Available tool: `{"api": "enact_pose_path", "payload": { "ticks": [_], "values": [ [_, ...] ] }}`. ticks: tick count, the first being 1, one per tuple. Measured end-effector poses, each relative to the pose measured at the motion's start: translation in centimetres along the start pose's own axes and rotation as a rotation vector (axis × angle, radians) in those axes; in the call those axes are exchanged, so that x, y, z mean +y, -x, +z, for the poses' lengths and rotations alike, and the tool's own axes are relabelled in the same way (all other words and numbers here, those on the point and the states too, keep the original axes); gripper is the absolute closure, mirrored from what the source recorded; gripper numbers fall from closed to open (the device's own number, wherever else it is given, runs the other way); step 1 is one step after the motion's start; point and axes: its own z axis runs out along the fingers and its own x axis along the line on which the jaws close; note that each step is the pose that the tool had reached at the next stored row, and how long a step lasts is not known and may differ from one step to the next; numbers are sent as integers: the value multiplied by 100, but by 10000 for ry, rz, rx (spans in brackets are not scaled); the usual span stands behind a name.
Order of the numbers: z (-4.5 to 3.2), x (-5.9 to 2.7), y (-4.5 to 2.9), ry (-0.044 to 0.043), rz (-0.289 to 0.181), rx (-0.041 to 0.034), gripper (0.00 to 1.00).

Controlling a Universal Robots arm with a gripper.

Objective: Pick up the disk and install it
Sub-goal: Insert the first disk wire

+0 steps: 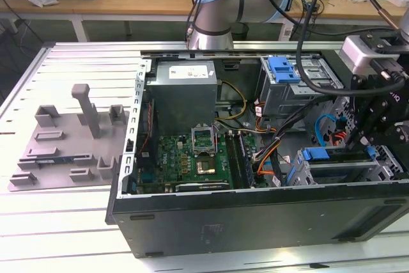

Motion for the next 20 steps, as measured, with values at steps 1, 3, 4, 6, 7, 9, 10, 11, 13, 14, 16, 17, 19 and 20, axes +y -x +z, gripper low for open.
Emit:
{"api": "enact_pose_path", "payload": {
  "ticks": [1, 3, 4, 6, 7, 9, 10, 11, 13, 14, 16, 17, 19, 20],
  "values": [
    [9, 0, 0, 1, 1, -4, 83],
    [16, 0, 0, 0, 1, -3, 83],
    [21, 0, 0, 0, 1, -2, 83],
    [34, 0, 0, 0, 0, 0, 83],
    [38, 0, 0, 0, 0, 1, 83],
    [44, 0, 0, -1, 1, 2, 83],
    [46, 0, 0, 0, 1, 2, 83],
    [48, 0, 1, 0, 0, -2, 83],
    [49, 0, 0, 3, 1, -3, 83],
    [53, 0, 1, 3, 2, -11, 82],
    [18, 1, 0, 0, 1, -2, 76],
    [-22, 1, 0, 0, 1, -3, 69],
    [-111, 2, -2, 0, 1, -2, 69],
    [-146, 2, -2, 0, 1, -4, 69]
  ]
}}
